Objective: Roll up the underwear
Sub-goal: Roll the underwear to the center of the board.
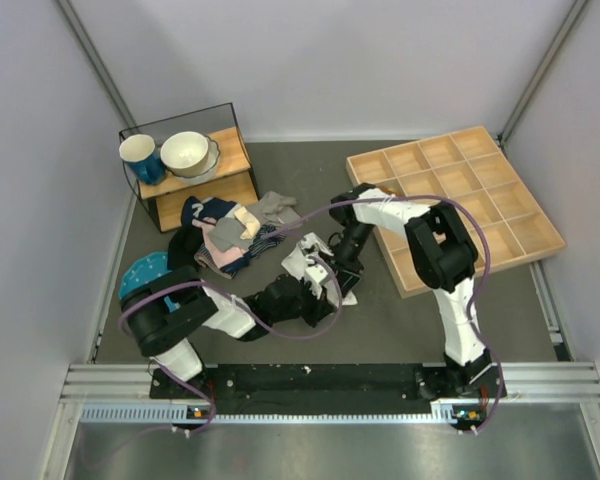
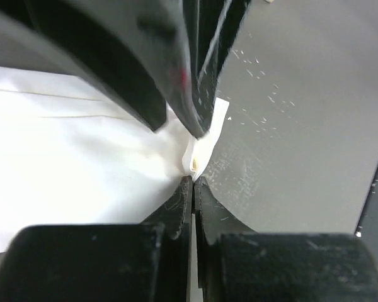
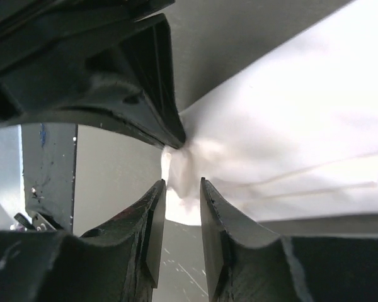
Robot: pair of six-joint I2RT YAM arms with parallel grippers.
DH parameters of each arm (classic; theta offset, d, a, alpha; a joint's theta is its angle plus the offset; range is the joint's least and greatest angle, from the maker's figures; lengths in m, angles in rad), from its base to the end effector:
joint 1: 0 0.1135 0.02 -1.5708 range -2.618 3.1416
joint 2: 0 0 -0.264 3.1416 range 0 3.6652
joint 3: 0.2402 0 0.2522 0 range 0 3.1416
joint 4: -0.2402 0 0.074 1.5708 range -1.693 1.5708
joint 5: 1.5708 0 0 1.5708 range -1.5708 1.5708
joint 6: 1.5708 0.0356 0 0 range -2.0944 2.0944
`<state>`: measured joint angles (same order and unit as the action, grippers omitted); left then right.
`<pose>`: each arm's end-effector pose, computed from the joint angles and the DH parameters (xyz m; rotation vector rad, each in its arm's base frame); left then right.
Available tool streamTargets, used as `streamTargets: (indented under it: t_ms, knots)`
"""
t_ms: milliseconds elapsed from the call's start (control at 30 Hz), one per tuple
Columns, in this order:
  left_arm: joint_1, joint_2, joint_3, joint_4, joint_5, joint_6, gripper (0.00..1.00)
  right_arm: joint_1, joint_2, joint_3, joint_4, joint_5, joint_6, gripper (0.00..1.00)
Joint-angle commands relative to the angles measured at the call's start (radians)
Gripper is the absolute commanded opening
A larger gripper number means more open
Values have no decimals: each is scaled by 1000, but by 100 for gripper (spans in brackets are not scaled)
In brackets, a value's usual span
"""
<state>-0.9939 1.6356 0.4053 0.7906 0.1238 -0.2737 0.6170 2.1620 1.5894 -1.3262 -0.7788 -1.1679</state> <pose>0.1460 -0.2324 0.1195 0.8296 1.9654 -0.9077 0.2902 0.2365 0.1564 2.0539 -1.8987 -1.2276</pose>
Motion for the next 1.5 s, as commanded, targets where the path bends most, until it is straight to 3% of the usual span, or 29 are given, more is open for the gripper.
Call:
streamTargets:
  t_ms: [0,267,500,567,633,867,1467]
  knots:
    - [58,59,-46,82,167,-134,0,-49,-83,66,2,-53,5,30]
    - [184,158,-56,194,367,-295,0,-85,-195,15,2,-54,-93,30]
    - [282,246,-48,236,479,-471,0,-65,-341,-156,15,-70,-361,28]
    - [297,263,-46,254,496,-516,0,-28,-361,-192,36,-57,-398,22]
    - [317,279,-51,280,516,-539,0,27,-390,-250,88,-25,-403,18]
    - [344,279,-49,271,537,-561,0,145,-383,-348,307,113,-287,16]
    - [351,285,-6,245,560,-556,0,150,-326,-327,458,219,-199,33]
